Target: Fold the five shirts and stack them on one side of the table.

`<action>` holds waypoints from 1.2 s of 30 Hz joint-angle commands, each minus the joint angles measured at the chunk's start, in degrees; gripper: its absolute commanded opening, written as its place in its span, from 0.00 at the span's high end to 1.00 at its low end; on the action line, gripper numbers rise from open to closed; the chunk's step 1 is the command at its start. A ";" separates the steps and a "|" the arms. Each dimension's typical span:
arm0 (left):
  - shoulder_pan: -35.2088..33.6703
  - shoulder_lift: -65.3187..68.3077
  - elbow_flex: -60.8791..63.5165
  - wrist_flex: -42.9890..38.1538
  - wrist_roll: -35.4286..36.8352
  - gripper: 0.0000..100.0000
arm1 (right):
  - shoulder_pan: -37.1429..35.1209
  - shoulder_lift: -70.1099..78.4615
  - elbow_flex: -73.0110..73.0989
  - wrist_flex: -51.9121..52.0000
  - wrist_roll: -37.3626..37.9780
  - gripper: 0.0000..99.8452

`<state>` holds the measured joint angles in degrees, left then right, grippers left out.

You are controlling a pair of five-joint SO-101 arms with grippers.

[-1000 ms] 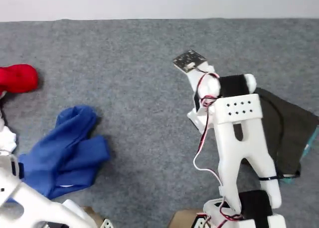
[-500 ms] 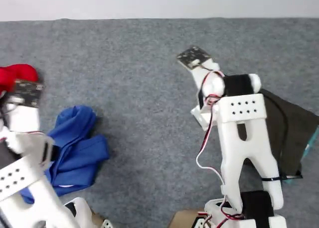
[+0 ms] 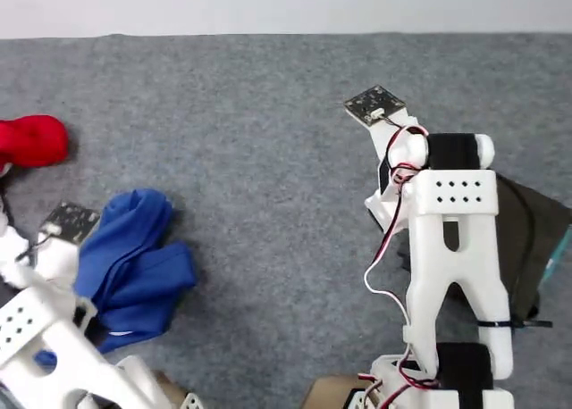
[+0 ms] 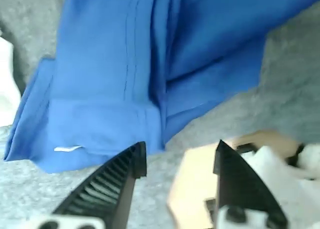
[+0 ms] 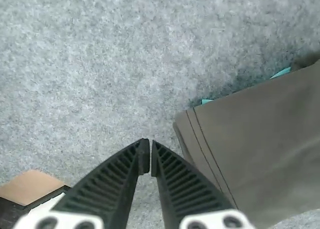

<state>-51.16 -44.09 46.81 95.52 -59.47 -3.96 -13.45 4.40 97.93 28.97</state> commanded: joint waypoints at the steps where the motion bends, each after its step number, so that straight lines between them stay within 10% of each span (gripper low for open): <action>1: -6.77 -0.26 3.56 -7.56 -7.38 0.77 | 0.48 -2.42 -0.35 0.13 0.53 0.98; 13: -10.99 -0.26 19.65 -27.96 -12.13 0.78 | 0.48 -2.42 -0.35 0.48 0.53 0.98; 25: -10.73 -0.79 16.40 -31.30 -10.90 0.99 | 0.40 -2.42 -0.44 0.48 0.44 0.98; 36: 9.67 -0.70 -16.57 -10.46 19.87 1.00 | 0.40 -2.51 -0.62 0.48 0.44 0.98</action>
<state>-50.29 -44.09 40.22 79.60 -51.03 -4.04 -13.45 4.40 98.02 28.97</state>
